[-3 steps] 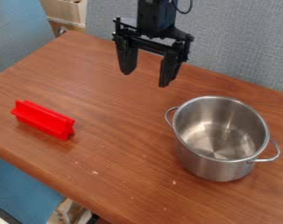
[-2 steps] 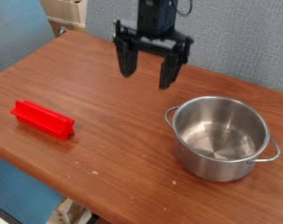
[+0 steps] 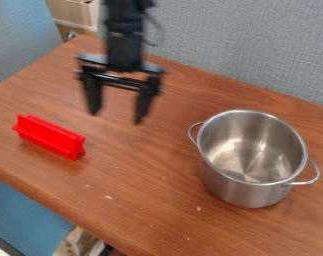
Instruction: Put the red object in the metal pot
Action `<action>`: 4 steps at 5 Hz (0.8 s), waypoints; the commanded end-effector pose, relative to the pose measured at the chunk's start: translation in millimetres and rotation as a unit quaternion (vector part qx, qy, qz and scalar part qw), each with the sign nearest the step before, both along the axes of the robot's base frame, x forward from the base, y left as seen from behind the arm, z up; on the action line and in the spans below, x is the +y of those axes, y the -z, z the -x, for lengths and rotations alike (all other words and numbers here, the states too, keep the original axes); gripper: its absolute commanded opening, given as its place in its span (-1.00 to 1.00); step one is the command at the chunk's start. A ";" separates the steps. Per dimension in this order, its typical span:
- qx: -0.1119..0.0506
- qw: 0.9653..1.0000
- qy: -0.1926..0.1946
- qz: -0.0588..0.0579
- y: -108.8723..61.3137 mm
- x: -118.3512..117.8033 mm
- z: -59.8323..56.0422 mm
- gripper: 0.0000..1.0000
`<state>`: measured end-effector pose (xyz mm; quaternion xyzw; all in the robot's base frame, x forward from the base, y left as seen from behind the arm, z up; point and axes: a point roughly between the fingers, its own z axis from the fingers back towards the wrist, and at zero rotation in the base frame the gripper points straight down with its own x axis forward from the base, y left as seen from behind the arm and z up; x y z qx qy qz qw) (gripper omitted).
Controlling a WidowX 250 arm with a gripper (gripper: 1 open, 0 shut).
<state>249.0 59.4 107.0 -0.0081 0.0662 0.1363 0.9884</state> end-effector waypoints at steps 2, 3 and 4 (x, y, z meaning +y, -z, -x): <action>-0.047 0.976 -0.213 -0.015 -9.0 63.1 24.8 1.00; -0.052 0.949 -0.310 -0.018 -3.8 77.7 30.2 1.00; -0.052 0.919 -0.391 -0.021 3.1 78.7 30.6 1.00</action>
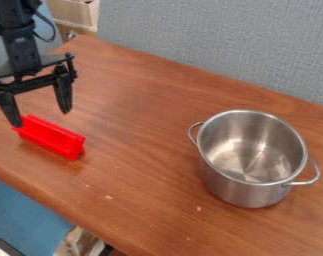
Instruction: Put the red object in the metal pot
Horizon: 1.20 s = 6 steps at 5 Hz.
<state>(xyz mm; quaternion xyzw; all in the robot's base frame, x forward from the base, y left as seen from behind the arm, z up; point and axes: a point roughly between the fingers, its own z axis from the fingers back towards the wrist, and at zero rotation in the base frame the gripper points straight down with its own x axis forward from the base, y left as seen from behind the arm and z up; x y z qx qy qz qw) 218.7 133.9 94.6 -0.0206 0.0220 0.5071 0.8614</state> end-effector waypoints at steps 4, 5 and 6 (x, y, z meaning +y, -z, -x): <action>-0.008 0.971 -0.240 -0.010 26.3 11.2 -18.1 1.00; -0.012 0.963 -0.269 -0.008 29.4 16.1 -25.9 1.00; -0.018 0.960 -0.281 -0.008 30.2 18.5 -31.0 1.00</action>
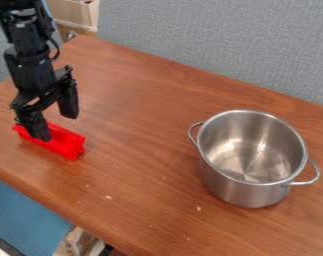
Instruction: Put the red object in the metal pot
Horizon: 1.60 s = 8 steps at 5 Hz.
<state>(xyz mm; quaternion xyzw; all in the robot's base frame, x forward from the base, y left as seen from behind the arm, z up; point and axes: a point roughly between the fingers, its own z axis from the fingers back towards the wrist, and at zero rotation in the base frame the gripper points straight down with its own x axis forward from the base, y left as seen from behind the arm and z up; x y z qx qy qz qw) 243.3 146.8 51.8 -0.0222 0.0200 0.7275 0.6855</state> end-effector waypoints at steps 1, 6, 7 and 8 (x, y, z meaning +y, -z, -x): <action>-0.025 1.000 -0.003 -0.017 -12.5 6.1 -8.1 1.00; -0.046 0.998 0.010 -0.042 -11.4 2.1 -9.4 1.00; -0.050 0.998 0.017 -0.045 -13.6 2.1 -9.1 1.00; -0.054 0.997 0.023 -0.048 -15.9 2.3 -9.0 1.00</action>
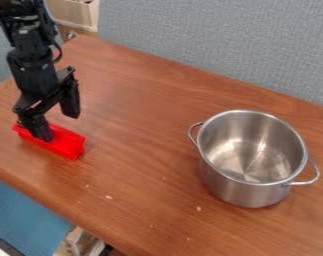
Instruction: Put the red object in the metal pot
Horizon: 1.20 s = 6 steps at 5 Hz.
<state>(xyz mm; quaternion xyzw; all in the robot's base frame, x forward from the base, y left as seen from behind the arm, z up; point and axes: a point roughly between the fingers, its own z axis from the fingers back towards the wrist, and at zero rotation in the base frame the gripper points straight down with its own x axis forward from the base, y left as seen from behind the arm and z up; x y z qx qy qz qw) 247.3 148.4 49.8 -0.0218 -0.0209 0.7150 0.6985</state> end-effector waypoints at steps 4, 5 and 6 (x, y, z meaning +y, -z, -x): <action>-0.042 0.998 0.024 -0.035 -18.1 1.2 -5.4 1.00; -0.039 0.998 0.024 -0.040 -7.7 1.3 -5.5 1.00; -0.036 0.998 0.023 -0.045 2.6 1.4 -5.7 1.00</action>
